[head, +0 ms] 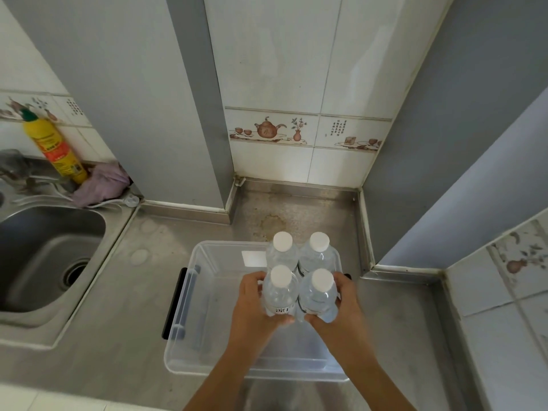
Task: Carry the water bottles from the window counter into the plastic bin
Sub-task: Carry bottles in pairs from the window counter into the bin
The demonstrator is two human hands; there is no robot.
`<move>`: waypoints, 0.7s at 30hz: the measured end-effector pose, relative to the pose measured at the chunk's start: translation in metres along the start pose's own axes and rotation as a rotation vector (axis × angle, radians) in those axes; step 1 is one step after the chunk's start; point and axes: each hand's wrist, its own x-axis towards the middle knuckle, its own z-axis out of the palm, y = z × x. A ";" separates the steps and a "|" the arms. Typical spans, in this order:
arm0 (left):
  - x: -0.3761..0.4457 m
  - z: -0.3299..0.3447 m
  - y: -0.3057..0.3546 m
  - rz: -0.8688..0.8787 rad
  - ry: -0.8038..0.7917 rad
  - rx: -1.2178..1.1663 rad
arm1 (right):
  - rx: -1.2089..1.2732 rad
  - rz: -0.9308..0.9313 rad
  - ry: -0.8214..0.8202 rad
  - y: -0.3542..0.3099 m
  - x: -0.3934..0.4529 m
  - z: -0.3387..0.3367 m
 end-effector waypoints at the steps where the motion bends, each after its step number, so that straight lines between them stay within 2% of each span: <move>1: -0.001 0.000 0.002 0.007 -0.003 0.021 | -0.034 -0.019 0.007 0.000 0.000 -0.002; 6: -0.008 0.000 0.010 0.027 -0.003 0.099 | -0.069 -0.053 -0.036 0.004 -0.006 -0.011; 11: -0.019 -0.007 0.018 0.082 0.064 0.159 | -0.222 -0.112 -0.094 -0.006 -0.013 -0.024; 14: -0.031 -0.016 0.028 0.213 0.164 0.299 | -0.389 -0.165 -0.040 -0.002 -0.019 -0.030; 17: -0.047 -0.027 0.042 0.430 0.281 0.424 | -0.556 -0.251 0.061 -0.005 -0.031 -0.039; 21: -0.063 -0.041 0.055 0.619 0.317 0.660 | -0.567 -0.295 0.197 -0.020 -0.059 -0.051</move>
